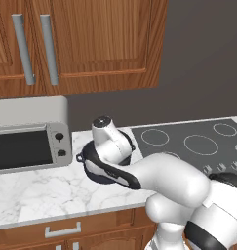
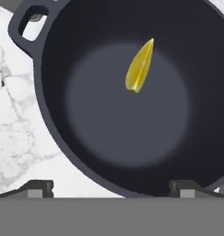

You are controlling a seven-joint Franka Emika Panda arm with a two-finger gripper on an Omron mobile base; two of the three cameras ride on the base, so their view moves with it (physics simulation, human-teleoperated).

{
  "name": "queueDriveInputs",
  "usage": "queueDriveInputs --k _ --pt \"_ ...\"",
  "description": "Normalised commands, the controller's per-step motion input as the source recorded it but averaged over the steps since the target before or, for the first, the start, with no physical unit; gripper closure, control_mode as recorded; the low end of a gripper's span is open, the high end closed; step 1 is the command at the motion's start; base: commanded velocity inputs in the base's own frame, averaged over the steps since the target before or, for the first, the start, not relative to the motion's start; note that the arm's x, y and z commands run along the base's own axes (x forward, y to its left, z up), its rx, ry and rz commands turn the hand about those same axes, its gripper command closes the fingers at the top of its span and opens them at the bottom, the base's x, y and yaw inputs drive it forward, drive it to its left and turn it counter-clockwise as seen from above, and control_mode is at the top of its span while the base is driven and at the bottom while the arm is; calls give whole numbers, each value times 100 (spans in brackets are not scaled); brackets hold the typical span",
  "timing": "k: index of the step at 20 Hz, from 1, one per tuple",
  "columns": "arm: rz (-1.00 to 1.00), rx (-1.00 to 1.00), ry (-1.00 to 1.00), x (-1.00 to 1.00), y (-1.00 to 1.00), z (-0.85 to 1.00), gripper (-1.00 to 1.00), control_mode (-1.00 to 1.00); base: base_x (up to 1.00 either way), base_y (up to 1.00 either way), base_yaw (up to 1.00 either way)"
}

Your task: Turn on the sink faucet. Then move the lemon wedge from the counter to the sink. Turn off the sink. Move the vegetable from the sink to the pot next to the stove. Finally move the pot to the front left burner.

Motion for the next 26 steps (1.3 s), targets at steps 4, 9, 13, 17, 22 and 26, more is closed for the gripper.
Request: queueDriveInputs --k 4,9,13,17,22,26 --pt "19 -3 0 4 15 -14 -100 -100 0 0 0" --pt "17 -4 0 0 21 -18 -100 -100 0 0 0" --pt "13 -4 1 6 15 -20 -100 -100 0 0 0" --pt "9 -3 5 25 7 -18 -100 -100 0 0 0" --pt "6 -2 5 30 0 -19 -100 -100 0 0 0" --pt "5 -4 2 19 11 -24 -100 -100 0 0 0"
